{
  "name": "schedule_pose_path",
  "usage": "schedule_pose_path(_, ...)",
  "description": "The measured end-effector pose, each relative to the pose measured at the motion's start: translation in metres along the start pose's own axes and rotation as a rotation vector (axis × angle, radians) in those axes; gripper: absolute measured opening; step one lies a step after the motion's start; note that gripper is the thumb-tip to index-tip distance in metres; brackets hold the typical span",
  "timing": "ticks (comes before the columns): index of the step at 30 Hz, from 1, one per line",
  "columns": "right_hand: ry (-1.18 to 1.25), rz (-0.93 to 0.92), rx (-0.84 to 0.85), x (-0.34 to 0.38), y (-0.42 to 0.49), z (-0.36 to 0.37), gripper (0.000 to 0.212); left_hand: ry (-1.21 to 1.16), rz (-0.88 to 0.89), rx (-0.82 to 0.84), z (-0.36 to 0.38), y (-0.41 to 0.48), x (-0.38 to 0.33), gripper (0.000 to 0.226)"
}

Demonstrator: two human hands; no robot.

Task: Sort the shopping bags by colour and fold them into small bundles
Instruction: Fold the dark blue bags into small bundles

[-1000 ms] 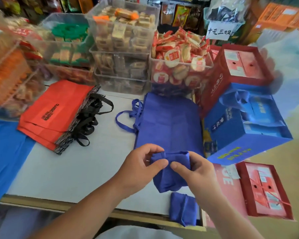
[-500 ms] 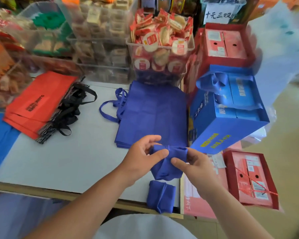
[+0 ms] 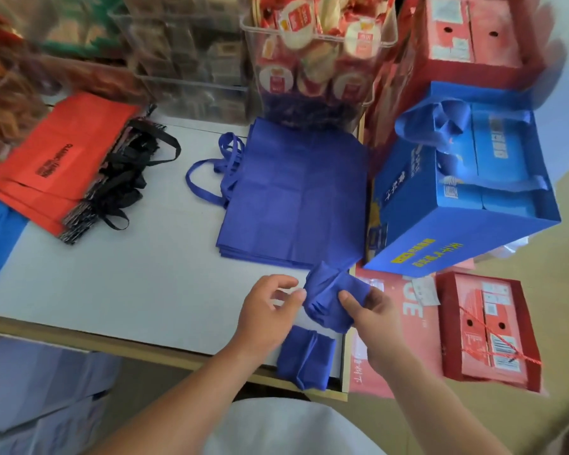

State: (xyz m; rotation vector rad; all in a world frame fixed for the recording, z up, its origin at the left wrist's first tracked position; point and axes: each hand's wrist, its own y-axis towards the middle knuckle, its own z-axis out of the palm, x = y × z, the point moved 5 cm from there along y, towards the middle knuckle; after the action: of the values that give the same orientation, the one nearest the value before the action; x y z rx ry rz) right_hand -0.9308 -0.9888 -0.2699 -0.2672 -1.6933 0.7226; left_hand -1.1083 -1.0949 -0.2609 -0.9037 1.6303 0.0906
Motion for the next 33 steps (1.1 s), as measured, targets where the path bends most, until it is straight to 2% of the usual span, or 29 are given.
schedule_pose_path(1,-0.015,-0.003,0.010,0.000,0.001,0.000,0.014,0.022,0.088,0.043,0.002,-0.002,-0.004,0.023)
schedule_pose_path(3,-0.046,-0.010,0.027,0.001,0.002,0.004,0.015,0.045,0.156,0.143,0.007,-0.003,-0.008,0.036)
schedule_pose_path(6,-0.049,-0.029,0.037,0.004,0.000,0.007,0.012,0.102,0.166,0.180,0.006,0.004,-0.010,0.045)
schedule_pose_path(9,-0.017,-0.065,0.041,0.014,-0.001,0.011,0.010,0.026,0.109,0.147,0.002,0.007,-0.015,0.046)
schedule_pose_path(12,-0.018,-0.129,0.049,0.026,0.001,0.011,0.013,-0.005,0.134,0.119,-0.003,0.009,-0.026,0.039)
schedule_pose_path(18,-0.074,-0.250,0.054,0.045,-0.001,0.014,0.025,0.213,0.339,0.105,-0.003,0.012,-0.049,0.038)
schedule_pose_path(24,-0.109,-0.345,0.029,0.061,-0.005,0.017,0.026,0.318,0.477,-0.025,-0.002,0.009,-0.063,0.041)
schedule_pose_path(27,-0.114,-0.356,0.032,0.063,-0.009,0.019,0.027,0.272,0.442,-0.104,-0.004,0.009,-0.067,0.033)
schedule_pose_path(29,-0.149,-0.394,0.040,0.065,-0.013,0.021,0.031,0.303,0.433,-0.123,-0.003,0.012,-0.068,0.019)
schedule_pose_path(33,-0.203,-0.421,-0.043,0.064,-0.014,0.020,0.030,0.453,0.546,-0.094,0.006,0.009,-0.073,0.012)
